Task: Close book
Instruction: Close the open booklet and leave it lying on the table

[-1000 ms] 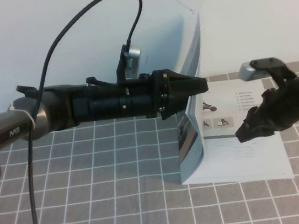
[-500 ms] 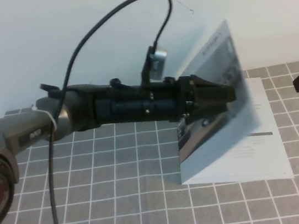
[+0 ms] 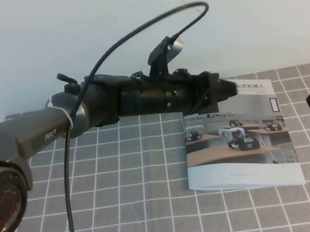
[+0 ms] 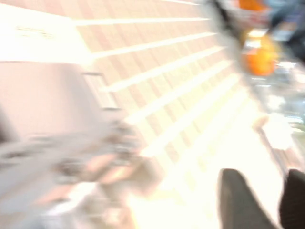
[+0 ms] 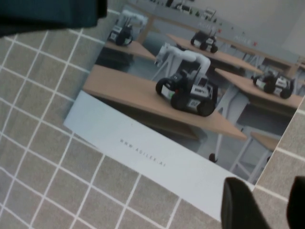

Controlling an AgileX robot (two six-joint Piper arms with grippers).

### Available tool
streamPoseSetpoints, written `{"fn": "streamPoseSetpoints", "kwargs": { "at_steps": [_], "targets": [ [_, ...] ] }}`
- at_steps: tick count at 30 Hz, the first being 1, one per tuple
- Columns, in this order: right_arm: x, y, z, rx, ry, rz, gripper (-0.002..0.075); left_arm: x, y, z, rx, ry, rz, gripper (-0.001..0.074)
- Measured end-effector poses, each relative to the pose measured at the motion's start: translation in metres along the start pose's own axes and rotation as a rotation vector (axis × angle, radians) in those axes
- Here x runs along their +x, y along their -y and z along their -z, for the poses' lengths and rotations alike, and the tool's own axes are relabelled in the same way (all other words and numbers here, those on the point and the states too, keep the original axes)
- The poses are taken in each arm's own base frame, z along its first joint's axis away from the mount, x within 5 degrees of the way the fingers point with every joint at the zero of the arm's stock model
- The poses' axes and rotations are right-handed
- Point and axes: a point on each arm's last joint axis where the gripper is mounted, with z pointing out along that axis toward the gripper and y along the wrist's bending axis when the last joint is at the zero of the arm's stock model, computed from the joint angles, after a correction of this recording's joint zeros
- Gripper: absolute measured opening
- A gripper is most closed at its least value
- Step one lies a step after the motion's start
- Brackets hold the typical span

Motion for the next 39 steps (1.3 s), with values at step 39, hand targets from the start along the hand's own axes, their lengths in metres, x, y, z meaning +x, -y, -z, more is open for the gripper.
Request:
{"fn": "streamPoseSetpoints", "kwargs": {
  "at_steps": [39],
  "targets": [
    [0.045, -0.076, 0.122, 0.145, 0.205, 0.281, 0.0074, -0.015, 0.042, 0.045, -0.247, -0.108, -0.252, -0.0001]
  ]
}}
